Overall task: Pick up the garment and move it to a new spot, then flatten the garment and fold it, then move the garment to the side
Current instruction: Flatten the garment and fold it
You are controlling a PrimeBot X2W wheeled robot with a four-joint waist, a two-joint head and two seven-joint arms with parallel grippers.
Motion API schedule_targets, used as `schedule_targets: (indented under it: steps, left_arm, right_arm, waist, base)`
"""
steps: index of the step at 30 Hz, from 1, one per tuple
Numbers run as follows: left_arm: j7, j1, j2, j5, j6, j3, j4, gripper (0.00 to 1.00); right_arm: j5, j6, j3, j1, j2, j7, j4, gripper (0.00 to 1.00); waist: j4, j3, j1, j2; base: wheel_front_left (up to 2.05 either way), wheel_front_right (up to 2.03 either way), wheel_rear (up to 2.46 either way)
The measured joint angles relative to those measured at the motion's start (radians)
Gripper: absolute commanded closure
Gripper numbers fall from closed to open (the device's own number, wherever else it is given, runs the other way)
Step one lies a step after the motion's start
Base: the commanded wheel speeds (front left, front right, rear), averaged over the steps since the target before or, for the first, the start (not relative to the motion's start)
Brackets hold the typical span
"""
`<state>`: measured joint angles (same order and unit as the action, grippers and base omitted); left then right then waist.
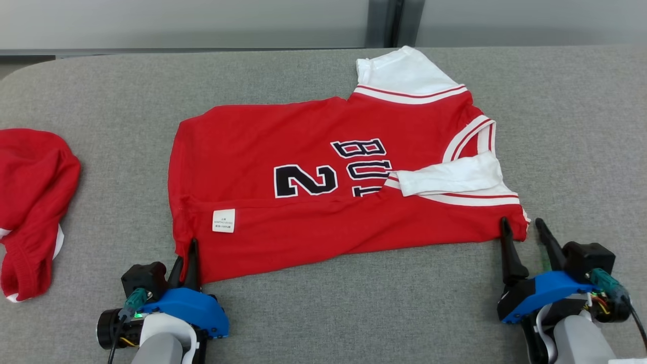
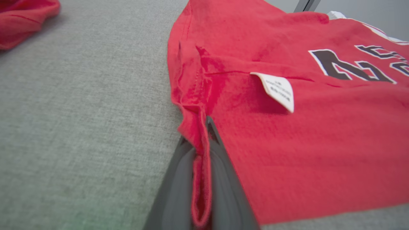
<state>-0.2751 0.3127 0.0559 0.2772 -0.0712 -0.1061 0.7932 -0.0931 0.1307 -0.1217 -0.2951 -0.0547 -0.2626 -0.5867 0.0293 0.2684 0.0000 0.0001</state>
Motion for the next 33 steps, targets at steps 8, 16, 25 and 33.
schedule_targets:
  steps: [8, 16, 25, 33]
  left_arm:
    - [0.001, 0.002, 0.002, 0.021, -0.007, -0.029, -0.027, 1.00]
    - [0.011, -0.026, -0.008, 0.006, -0.004, 0.002, -0.140, 1.00]
    - [0.011, -0.142, -0.008, -0.056, -0.016, 0.091, -0.256, 1.00]
    - [0.012, -0.292, -0.008, 0.012, -0.011, 0.030, -0.182, 0.85]
  right_arm:
    - [-0.078, 0.000, 0.025, -0.080, -0.003, -0.009, -0.155, 1.00]
    - [-0.135, 0.000, 0.024, -0.069, 0.004, -0.001, -0.100, 1.00]
    - [-0.199, 0.001, 0.008, 0.011, 0.007, -0.001, -0.021, 1.00]
    - [-0.217, 0.001, 0.043, 0.182, -0.007, -0.001, -0.061, 0.65]
  waist:
    - [0.015, 0.011, -0.0001, -0.0001]
    - [0.022, -0.028, 0.0000, -0.0001]
    - [0.025, -0.170, 0.0000, -0.0001]
    - [0.005, -0.237, -0.0001, 0.0000]
  base:
    - [0.00, 0.00, 0.00]
    - [0.00, 0.00, 0.00]
    - [0.00, 0.00, 0.00]
    - [0.00, 0.00, 0.00]
